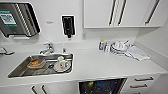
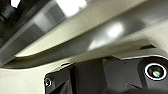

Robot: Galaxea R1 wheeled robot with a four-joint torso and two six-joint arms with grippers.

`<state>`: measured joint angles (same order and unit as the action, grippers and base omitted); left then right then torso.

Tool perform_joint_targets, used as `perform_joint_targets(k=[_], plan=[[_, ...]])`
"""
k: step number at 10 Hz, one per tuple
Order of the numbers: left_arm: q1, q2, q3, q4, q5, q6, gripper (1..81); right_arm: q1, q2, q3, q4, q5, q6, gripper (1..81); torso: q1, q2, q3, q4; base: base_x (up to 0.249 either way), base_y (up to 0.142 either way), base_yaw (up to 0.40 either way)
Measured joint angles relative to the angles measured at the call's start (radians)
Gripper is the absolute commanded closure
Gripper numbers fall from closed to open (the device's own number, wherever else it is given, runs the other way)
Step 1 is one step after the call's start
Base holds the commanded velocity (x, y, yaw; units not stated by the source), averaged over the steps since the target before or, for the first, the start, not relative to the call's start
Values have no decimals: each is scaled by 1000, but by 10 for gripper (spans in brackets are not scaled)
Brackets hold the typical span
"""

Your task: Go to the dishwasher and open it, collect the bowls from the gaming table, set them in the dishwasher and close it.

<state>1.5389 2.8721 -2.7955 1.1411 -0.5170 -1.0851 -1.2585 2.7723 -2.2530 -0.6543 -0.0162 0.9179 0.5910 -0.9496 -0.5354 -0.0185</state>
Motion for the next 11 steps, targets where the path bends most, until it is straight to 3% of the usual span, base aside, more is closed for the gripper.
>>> perform_joint_targets(k=[3,7,11], plan=[[4,-6,0,1,1,0,10,45,37,-25,7,-20,14,10,32,-49,0,0,0,0,0],[13,-11,0,3,1,0,10,77,30,-5,58,-103,14,10,31,-47,0,0,0,0,0],[14,-11,0,3,1,0,10,178,-65,194,170,-213,-2,10,30,-47,0,-1,0,0,0]])
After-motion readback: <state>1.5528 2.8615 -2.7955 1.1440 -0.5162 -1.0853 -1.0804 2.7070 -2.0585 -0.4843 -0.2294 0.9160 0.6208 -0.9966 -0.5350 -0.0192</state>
